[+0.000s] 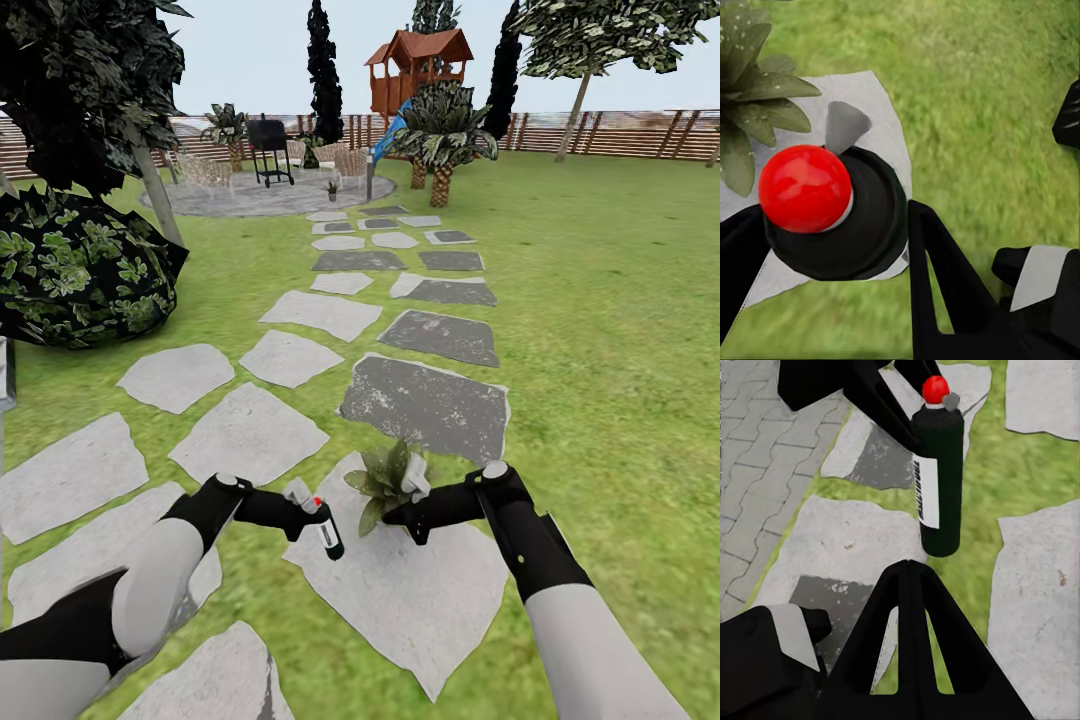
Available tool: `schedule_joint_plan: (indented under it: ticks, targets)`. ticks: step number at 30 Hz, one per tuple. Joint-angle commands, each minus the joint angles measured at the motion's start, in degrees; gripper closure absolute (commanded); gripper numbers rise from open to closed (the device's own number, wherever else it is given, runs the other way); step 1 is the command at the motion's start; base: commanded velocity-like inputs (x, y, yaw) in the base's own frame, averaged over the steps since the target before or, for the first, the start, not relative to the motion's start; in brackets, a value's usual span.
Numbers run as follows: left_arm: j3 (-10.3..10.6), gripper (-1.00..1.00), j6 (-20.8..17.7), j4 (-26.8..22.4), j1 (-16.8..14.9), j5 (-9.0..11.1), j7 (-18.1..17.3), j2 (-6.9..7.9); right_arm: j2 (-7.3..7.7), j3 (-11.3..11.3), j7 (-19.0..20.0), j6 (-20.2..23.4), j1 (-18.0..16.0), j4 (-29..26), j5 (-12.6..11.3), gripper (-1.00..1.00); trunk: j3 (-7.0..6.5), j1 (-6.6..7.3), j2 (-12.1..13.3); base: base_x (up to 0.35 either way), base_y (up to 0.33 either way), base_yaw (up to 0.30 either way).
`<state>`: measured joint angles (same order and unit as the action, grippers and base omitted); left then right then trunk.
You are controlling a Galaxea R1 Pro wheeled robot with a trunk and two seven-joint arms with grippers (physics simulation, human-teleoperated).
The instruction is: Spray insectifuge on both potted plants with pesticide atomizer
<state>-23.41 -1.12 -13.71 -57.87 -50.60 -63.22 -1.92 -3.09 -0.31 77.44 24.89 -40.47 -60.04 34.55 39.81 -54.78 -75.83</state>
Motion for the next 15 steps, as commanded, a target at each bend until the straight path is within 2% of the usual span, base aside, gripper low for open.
schedule_joint_plan:
  ticks: [1,3,4,5,6,7,8,10,12,14,15]
  targets:
    - [-0.52,1.0,-0.08,-0.09,0.02,-0.46,-0.03,-0.04,0.01,-0.2,0.28,0.6,0.09,-0.08,0.19,1.0,0.05,0.0,-0.03,0.0,0.0,0.0]
    - [-0.55,1.0,-0.04,-0.09,0.1,-0.39,0.27,-0.08,0.45,-1.11,0.26,0.6,0.25,-0.16,0.11,1.0,0.05,0.0,-0.03,0.0,0.0,0.0]
    - [-0.56,1.0,-0.03,-0.09,0.09,-0.35,0.3,-0.12,1.49,-2.19,0.26,0.6,0.27,-0.19,0.1,1.0,0.05,0.0,-0.03,0.0,0.0,0.0]
    - [-0.6,1.0,-0.06,-0.09,0.07,-0.31,0.29,-0.14,3.32,-3.97,0.28,0.6,0.28,-0.21,0.08,1.0,0.05,0.0,-0.03,0.0,0.0,0.0]
    - [-0.71,1.0,-0.06,-0.09,0.06,-0.23,0.24,-0.15,6.75,-8.29,0.37,0.6,0.29,-0.27,0.03,-1.0,0.05,0.0,-0.03,0.0,0.0,0.0]
    - [-0.75,1.0,-0.07,-0.09,0.09,-0.19,0.23,-0.12,8.04,-10.79,0.44,0.6,0.29,-0.29,0.02,-1.0,0.05,0.0,-0.03,0.0,0.0,0.0]
    - [-0.8,1.0,-0.05,-0.09,0.17,-0.15,0.22,-0.02,9.46,-14.95,0.52,0.6,0.3,-0.32,0.04,-1.0,0.05,0.0,-0.03,0.0,0.0,0.0]
    - [-0.88,1.0,-0.03,-0.13,0.27,-0.13,0.24,0.28,10.97,-20.86,0.57,0.6,0.3,-0.33,0.07,-1.0,0.05,0.0,-0.03,0.0,0.0,0.0]
    - [-0.92,1.0,0.0,-0.53,0.36,-0.08,0.46,2.15,12.55,-29.31,0.46,0.6,0.3,-0.34,0.12,-1.0,0.05,0.0,-0.03,0.0,0.0,0.0]
    - [-1.35,1.0,0.07,-0.67,0.45,-0.05,0.6,3.68,12.93,-34.24,0.15,0.6,0.3,-0.34,0.28,-1.0,0.05,0.0,-0.03,0.0,0.0,0.0]
    - [-2.32,1.0,0.17,-0.71,0.68,-0.04,0.67,4.89,13.06,-37.61,-1.41,0.57,0.3,-0.34,0.35,-1.0,0.05,0.0,-0.03,0.0,0.0,0.0]
